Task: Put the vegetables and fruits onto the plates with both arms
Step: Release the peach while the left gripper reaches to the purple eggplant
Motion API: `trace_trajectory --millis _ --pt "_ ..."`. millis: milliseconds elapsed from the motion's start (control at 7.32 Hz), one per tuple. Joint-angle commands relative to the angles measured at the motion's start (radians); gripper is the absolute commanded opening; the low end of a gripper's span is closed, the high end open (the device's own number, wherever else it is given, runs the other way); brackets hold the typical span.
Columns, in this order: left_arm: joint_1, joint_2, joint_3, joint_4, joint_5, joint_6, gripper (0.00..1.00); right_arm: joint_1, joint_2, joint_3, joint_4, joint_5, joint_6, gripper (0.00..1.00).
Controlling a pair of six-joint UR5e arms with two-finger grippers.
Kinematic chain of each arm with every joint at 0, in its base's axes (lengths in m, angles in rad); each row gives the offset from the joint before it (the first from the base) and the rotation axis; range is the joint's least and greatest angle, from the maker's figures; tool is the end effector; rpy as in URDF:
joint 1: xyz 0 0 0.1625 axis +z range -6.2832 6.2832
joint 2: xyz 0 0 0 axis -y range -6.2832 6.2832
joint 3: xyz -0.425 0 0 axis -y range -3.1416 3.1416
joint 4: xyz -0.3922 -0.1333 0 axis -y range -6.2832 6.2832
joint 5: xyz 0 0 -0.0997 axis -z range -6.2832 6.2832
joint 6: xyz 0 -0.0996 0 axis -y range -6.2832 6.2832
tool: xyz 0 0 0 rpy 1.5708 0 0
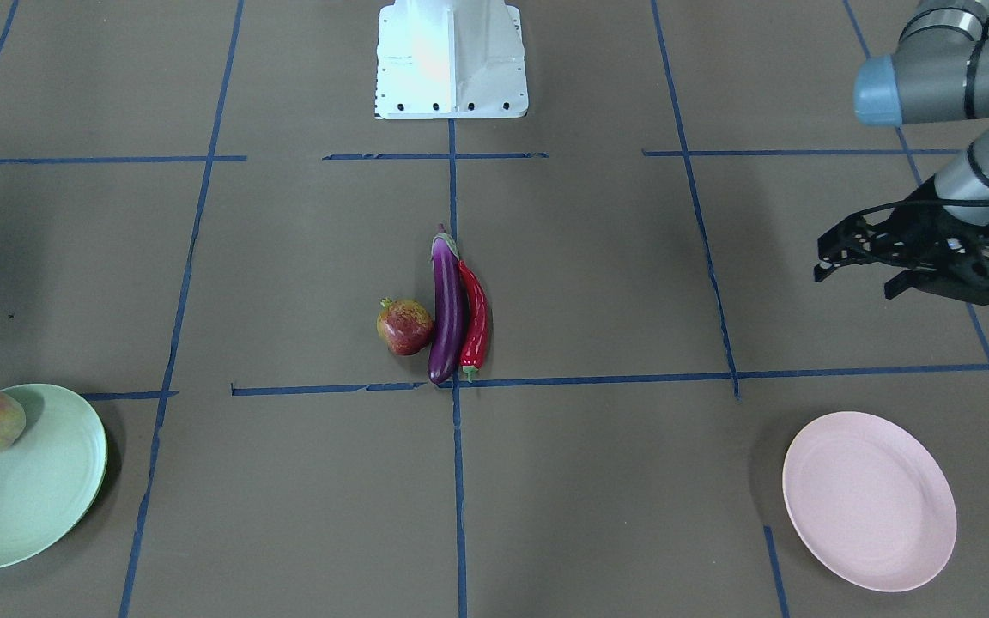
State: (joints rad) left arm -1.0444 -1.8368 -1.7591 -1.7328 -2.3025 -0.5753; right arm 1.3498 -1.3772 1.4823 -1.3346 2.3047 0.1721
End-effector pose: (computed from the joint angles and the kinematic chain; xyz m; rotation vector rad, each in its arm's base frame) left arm 0.2379 -0.5422 0.4033 0.1305 0.9104 0.1799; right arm -0.0645 -0.5907 0.5747 0.1777 -0.7767 -0.1715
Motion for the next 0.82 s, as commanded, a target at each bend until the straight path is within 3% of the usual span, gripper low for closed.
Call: trace_trajectory --millis 0,273,410,546,683 --pt "0.217 -0.163 0.015 0.002 0.067 -0.313 1.00 0.005 -0.028 0.024 0.008 0.002 0.059 1.00" --pt "0.337 -0.316 0.083 0.004 0.126 -0.568 1.00 0.003 -0.026 0.023 0.011 0.001 0.059 1.00" --pt "0.383 -0.450 0.186 0.004 0.211 -0.668 1.00 0.005 -0.028 0.024 0.011 -0.001 0.059 1.00" --pt "0.467 -0.567 0.311 0.003 0.382 -0.749 1.00 0.003 -0.028 0.024 0.011 -0.001 0.059 1.00" --pt "0.487 -0.657 0.422 0.003 0.423 -0.755 1.00 0.003 -0.028 0.023 0.011 -0.002 0.058 1.00"
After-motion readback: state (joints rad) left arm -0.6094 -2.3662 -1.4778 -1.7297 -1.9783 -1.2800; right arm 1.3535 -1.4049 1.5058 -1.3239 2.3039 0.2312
